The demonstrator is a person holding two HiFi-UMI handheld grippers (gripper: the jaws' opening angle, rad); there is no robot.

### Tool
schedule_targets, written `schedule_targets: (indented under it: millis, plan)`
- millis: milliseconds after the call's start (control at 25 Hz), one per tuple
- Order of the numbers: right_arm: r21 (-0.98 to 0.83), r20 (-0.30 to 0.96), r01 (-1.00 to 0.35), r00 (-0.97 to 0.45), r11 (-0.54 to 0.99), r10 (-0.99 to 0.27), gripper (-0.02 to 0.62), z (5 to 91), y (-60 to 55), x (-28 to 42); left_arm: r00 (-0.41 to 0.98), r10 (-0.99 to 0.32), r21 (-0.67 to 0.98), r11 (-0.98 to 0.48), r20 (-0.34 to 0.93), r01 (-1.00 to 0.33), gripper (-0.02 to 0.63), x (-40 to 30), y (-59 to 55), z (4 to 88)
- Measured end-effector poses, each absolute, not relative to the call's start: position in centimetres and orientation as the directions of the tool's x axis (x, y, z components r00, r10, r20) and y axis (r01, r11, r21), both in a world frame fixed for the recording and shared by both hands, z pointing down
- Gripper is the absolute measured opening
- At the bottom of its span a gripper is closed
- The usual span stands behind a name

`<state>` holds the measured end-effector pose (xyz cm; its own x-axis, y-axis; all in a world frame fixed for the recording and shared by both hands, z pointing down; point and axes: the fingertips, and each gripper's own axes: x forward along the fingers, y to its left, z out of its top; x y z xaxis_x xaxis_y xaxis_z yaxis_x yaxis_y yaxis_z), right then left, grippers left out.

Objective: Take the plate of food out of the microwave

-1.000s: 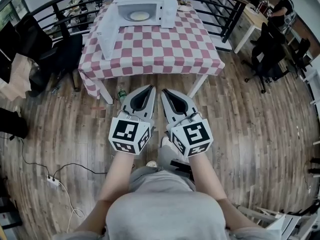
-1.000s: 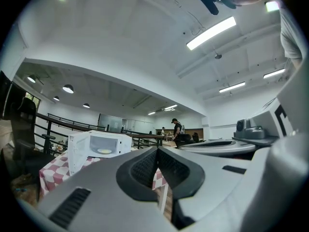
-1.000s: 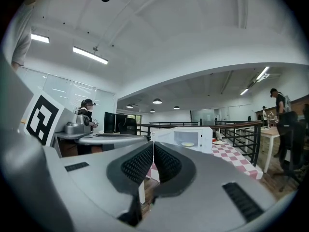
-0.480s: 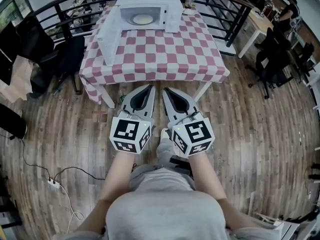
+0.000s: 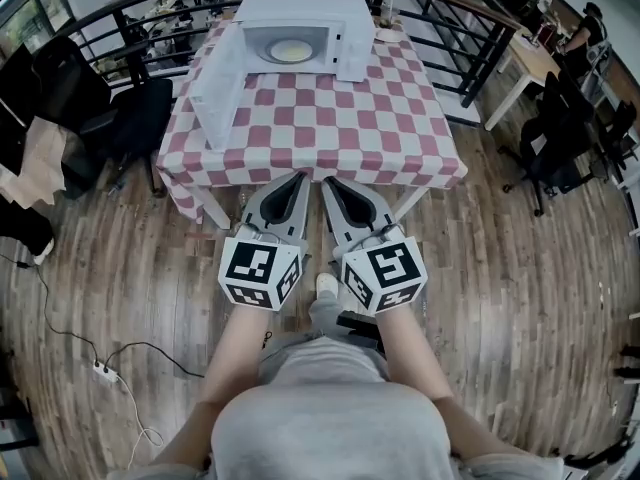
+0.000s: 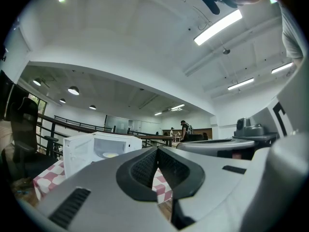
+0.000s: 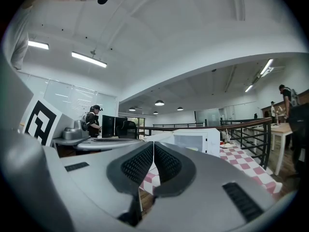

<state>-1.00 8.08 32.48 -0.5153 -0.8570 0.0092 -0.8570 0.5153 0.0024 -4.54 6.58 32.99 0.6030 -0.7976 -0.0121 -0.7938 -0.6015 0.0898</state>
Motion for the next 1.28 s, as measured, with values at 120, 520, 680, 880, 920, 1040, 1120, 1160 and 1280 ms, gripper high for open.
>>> schedule_targets:
  millis: [120,520,680,880,920,1040,1120,1160,1280]
  plan:
    - [-0.003,0.005,-0.852,-0.524,0.524,-0.851,0.028,32.4,5.9,-0.6,0.597,-0.802,0.09,-0.595,-0.007,-0.799,0.003,-4.0,4.5,33.0]
    - [-0.008,0.007,-0.835,-0.55,0.55,-0.835,0.028,32.3,-0.4,1.2,0.588,-0.809,0.097,-0.585,-0.002,-0.805,0.003,-2.0,-2.1,32.8]
    - [-0.011,0.004,-0.829,-0.559,0.559,-0.829,0.028,32.2,-2.9,2.1,0.584,-0.812,0.1,-0.581,0.0,-0.808,0.003,-1.0,-4.5,32.8]
    - [-0.006,0.005,-0.812,-0.583,0.583,-0.812,0.028,32.1,-6.3,3.3,0.574,-0.819,0.103,-0.572,-0.004,-0.814,0.003,0.2,-7.7,32.8]
    - [-0.003,0.007,-0.807,-0.59,0.59,-0.807,0.028,32.1,-7.0,3.5,0.57,-0.822,0.103,-0.567,-0.004,-0.817,0.003,0.5,-8.4,32.8]
    - [0.003,0.014,-0.789,-0.614,0.614,-0.789,0.028,32.1,-9.0,3.9,0.552,-0.834,0.1,-0.55,0.001,-0.829,0.003,0.9,-10.4,32.7]
    - [0.003,0.013,-0.777,-0.629,0.629,-0.777,0.028,32.1,-10.4,4.0,0.535,-0.845,0.101,-0.532,0.0,-0.841,0.003,0.9,-11.8,32.6]
    - [0.004,0.012,-0.771,-0.636,0.636,-0.771,0.028,32.0,-11.0,4.0,0.527,-0.85,0.099,-0.524,0.0,-0.846,0.003,1.0,-12.5,32.5]
    - [0.013,0.009,-0.755,-0.656,0.656,-0.755,0.028,32.0,-12.5,4.0,0.511,-0.86,0.094,-0.508,0.0,-0.856,0.003,1.1,-14.1,32.5]
